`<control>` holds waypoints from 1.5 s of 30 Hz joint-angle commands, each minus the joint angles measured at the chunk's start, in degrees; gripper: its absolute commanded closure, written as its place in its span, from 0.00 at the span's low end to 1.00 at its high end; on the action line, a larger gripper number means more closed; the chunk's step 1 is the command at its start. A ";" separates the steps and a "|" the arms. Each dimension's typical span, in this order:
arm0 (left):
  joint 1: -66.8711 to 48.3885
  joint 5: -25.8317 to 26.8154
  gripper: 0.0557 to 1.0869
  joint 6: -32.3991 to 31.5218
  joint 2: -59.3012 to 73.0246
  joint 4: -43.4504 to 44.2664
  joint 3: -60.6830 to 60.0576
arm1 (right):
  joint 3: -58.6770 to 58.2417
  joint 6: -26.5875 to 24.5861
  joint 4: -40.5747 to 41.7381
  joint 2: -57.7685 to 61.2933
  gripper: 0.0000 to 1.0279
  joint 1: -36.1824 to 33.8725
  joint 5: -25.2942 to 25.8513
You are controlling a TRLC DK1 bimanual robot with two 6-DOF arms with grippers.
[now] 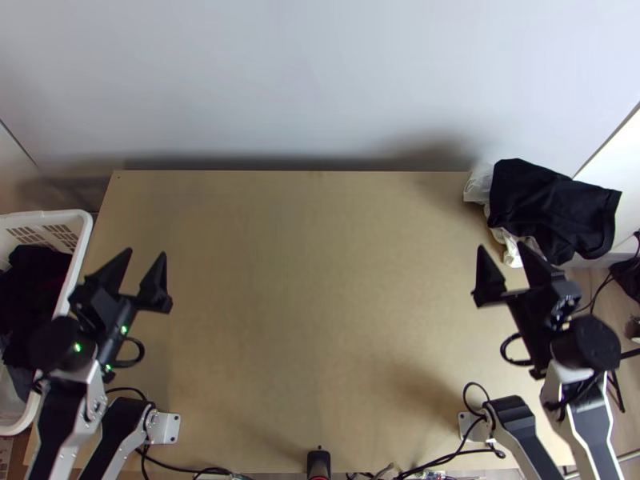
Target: Fold the t-shirt
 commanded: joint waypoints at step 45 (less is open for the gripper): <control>8.55 -9.71 0.05 -4.25 75.27 -37.33 84.63 | 63.91 -0.35 -15.61 66.84 0.05 4.07 10.60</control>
